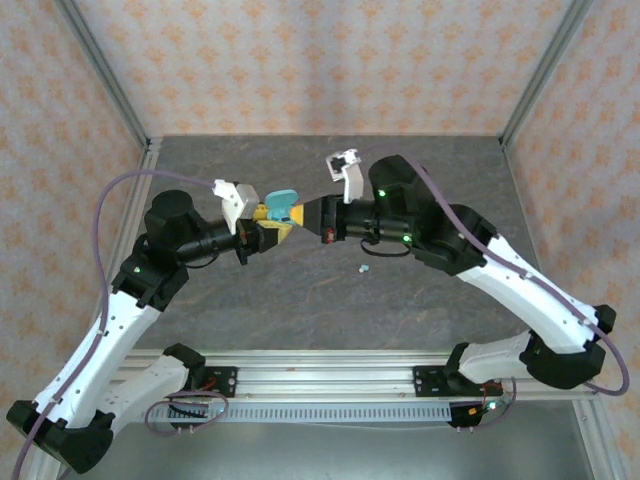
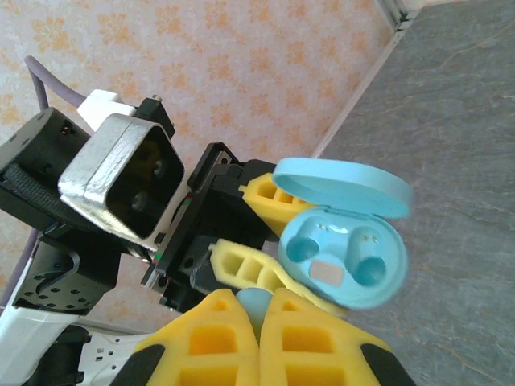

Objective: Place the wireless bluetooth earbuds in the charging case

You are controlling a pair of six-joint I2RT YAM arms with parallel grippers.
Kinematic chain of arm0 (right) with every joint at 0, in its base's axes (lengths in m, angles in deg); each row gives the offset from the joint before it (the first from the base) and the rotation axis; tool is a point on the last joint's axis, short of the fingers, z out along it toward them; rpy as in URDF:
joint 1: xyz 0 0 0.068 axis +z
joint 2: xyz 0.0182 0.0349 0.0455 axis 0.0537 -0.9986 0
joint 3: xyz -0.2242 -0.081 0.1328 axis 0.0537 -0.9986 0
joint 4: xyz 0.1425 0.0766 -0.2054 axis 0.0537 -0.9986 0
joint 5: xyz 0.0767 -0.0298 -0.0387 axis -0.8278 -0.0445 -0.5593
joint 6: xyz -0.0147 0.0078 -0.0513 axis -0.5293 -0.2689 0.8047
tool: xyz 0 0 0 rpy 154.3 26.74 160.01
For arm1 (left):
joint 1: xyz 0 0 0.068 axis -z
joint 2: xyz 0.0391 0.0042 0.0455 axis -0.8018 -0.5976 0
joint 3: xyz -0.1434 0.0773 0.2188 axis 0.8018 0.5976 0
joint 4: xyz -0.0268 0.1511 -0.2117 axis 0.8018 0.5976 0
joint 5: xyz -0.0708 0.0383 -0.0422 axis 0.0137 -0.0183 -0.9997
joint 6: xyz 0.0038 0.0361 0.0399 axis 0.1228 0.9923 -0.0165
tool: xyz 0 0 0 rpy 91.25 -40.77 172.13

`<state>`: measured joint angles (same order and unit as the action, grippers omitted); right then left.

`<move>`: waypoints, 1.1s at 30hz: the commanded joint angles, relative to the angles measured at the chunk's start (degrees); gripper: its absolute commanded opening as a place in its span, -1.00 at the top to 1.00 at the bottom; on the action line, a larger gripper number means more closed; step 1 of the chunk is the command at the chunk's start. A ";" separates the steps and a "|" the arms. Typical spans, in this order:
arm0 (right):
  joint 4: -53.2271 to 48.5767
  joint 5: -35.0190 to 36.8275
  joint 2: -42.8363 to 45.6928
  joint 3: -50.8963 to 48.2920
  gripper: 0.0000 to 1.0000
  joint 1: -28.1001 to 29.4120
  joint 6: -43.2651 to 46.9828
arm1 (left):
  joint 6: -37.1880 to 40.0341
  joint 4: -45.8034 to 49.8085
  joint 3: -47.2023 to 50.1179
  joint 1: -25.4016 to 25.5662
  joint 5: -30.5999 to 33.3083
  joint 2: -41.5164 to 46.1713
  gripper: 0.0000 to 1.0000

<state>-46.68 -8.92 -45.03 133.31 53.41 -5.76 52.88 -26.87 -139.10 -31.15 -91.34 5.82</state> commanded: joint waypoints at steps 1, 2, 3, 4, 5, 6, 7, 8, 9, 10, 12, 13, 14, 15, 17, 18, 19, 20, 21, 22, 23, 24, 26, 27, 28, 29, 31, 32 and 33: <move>2.84 -0.73 -2.44 2.18 0.97 0.79 1.67 | 0.74 -2.45 -1.97 0.49 -1.19 0.23 0.93; 2.84 -0.83 -2.87 2.43 0.97 0.81 1.89 | 0.57 -2.65 -1.84 0.55 -1.12 0.30 0.93; 2.93 -0.68 -3.34 2.66 0.97 0.85 2.26 | 0.41 -2.84 -1.75 0.74 -1.05 0.32 0.93; 2.86 -0.26 -3.76 2.90 0.97 0.82 2.66 | 0.20 -3.10 -1.66 0.87 -0.93 0.19 0.93; 2.71 0.09 -4.19 3.32 0.97 0.81 3.16 | 0.11 -3.24 -1.64 1.03 -0.86 0.23 0.93; 2.67 0.17 -4.64 3.78 0.97 0.82 3.97 | 0.08 -3.25 -1.57 1.16 -0.71 0.22 0.93; 2.45 0.37 -5.09 4.28 0.96 0.81 4.60 | 0.02 -3.25 -1.57 1.30 -0.53 0.22 0.93; 2.25 0.47 -5.45 4.68 0.96 0.80 5.10 | 0.02 -3.25 -1.57 1.46 -0.32 0.23 0.93; 2.14 0.49 -5.72 4.81 0.96 0.84 5.51 | 0.02 -3.25 -1.57 1.56 -0.06 0.23 0.93; 2.21 0.52 -5.90 4.85 0.96 0.83 5.92 | 0.01 -3.25 -1.57 1.61 0.19 0.23 0.93; 2.23 0.48 -6.17 4.67 0.96 0.82 6.58 | 0.03 -3.20 -1.62 1.84 0.48 0.29 0.93; 1.99 0.48 -6.34 4.70 0.95 0.85 6.98 | 0.04 -3.08 -1.66 1.80 0.66 0.34 0.93; 1.87 0.36 -6.42 4.71 0.95 0.80 7.25 | -0.01 -2.99 -1.68 1.90 0.74 0.39 0.93; 1.70 0.46 -6.47 4.50 0.95 0.88 7.45 | -0.07 -2.93 -1.66 1.85 0.92 0.49 0.93; 1.37 0.43 -6.57 4.19 0.95 0.81 8.05 | -0.08 -2.90 -1.57 1.97 1.27 0.67 0.93; 0.95 0.33 -6.59 4.18 0.95 0.79 8.42 | -0.12 -2.75 -1.57 2.06 1.50 0.80 0.93; 0.46 0.26 -6.67 4.03 0.95 0.84 8.60 | -0.11 -2.68 -1.45 2.09 1.66 0.91 0.93; 0.06 0.22 -6.64 4.01 0.95 0.77 8.79 | -0.14 -2.65 -1.48 2.15 1.79 1.01 0.93; -0.40 -0.09 -6.77 3.93 0.95 0.78 9.01 | -0.16 -2.57 -1.40 2.18 1.95 1.09 0.93; -0.75 -0.54 -6.71 3.70 0.94 0.81 9.07 | -0.16 -2.48 -1.40 2.19 2.04 1.06 0.93; -1.08 -1.05 -6.73 3.53 0.94 0.86 9.14 | -0.08 -2.53 -1.40 2.14 2.11 1.11 0.93; -1.33 -1.62 -6.71 3.24 0.94 0.78 9.19 | -0.07 -2.51 -1.40 2.19 2.22 1.10 0.93; -1.85 -2.14 -6.66 2.70 0.91 0.82 9.07 | 0.01 -2.46 -1.40 2.19 2.37 1.14 0.93; -2.36 -2.10 -6.73 2.52 0.89 0.79 9.05 | 0.01 -2.45 -1.48 2.13 2.41 1.14 0.93; -3.20 -1.91 -6.91 2.51 0.87 0.81 9.05 | 0.03 -2.52 -1.48 2.24 2.42 1.11 0.93; -3.83 -1.71 -7.17 2.67 0.86 0.85 9.06 | 0.04 -2.51 -1.54 2.24 2.42 1.08 0.92; -5.24 -1.08 -7.71 3.21 0.79 0.83 9.19 | -0.08 -2.50 -1.58 2.33 2.42 1.12 0.92; -5.94 -0.99 -8.07 3.66 0.76 0.78 9.21 | -0.12 -2.48 -1.58 2.33 2.42 1.17 0.92; -6.72 -0.88 -8.50 4.25 0.73 0.77 9.31 | -0.15 -2.46 -1.66 2.43 2.42 1.15 0.92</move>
<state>-47.95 -9.55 -52.22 136.39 53.89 2.41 52.83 -26.79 -139.14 -29.21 -89.77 5.96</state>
